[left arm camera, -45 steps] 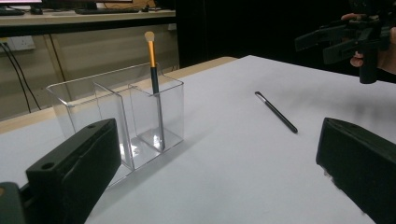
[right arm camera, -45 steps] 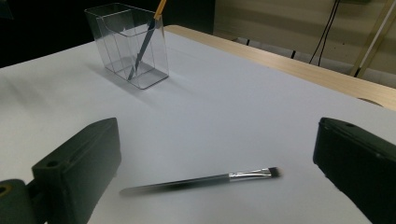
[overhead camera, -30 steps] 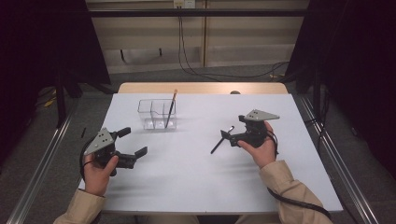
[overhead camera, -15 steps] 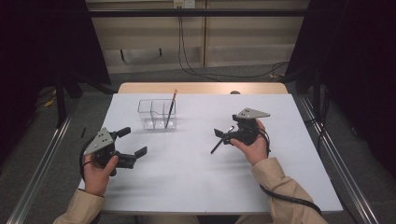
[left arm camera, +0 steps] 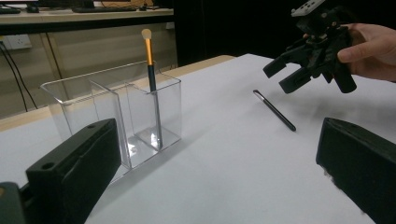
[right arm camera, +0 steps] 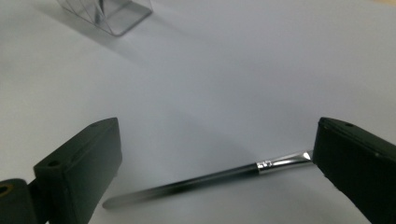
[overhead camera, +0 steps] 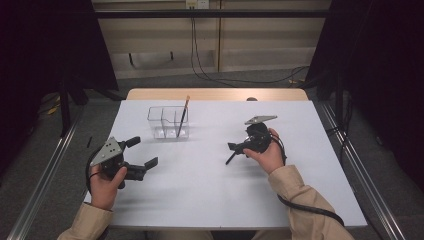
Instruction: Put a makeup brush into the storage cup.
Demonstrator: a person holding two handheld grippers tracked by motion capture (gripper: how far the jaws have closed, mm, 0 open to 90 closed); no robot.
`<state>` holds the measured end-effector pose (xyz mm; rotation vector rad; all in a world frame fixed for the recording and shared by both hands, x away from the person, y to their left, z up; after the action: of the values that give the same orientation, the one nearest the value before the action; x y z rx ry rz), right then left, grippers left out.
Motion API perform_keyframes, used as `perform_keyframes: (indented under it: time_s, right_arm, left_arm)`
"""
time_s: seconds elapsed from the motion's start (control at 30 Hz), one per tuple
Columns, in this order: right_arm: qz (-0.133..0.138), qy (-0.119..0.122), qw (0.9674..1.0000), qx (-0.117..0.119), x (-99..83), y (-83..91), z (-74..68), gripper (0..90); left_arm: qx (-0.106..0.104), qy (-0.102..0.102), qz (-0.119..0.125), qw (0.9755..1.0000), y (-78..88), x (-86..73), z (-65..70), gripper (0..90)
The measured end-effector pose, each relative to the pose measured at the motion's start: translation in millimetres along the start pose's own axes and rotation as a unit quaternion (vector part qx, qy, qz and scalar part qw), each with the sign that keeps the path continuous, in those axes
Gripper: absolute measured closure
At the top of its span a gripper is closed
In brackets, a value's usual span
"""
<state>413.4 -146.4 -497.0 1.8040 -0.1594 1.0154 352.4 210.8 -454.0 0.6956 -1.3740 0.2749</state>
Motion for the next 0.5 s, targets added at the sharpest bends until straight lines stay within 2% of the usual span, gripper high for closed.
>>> perform_keyframes:
  time_s: [0.03, 0.17, 0.3, 0.4, 0.5]
  right_arm:
    - [-0.013, -0.001, 0.9999, -0.004, -1.7, -1.6, 1.3, 1.0]
    - [-0.031, -0.016, 0.9993, -0.009, -4.0, -4.5, 2.4, 1.2]
    - [-0.050, -0.014, 0.9984, -0.024, -5.6, -7.3, 3.5, 2.5]
    - [-0.070, -0.024, 0.9968, -0.030, -7.3, -10.1, 3.3, 3.9]
    - [-0.089, -0.021, 0.9950, -0.040, -8.9, -13.4, 3.8, 5.5]
  left_arm:
    - [-0.001, 0.000, 0.000, 1.0000, 0.0, 0.0, 0.0, 0.0]
    - [0.000, -0.004, -0.001, 1.0000, -0.2, -0.3, -0.5, 0.0]
    - [-0.003, 0.000, 0.001, 1.0000, -0.7, -0.5, 0.2, 0.0]
    - [-0.001, -0.003, -0.002, 1.0000, -0.9, -1.0, -0.3, 0.0]
    - [-0.002, -0.005, -0.003, 1.0000, -0.9, -1.3, -0.6, 0.0]
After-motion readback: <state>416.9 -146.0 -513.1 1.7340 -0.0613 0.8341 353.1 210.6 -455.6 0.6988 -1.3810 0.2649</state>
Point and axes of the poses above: each handheld gripper's, and its own axes: y roughly backward along the jaws, x roughly out of its top, z roughly to its right, the point moved 6 cm from there along -y, roughly forward along the jaws, and after that the axes turned 4 degrees about -z, right-handed, at the moved point
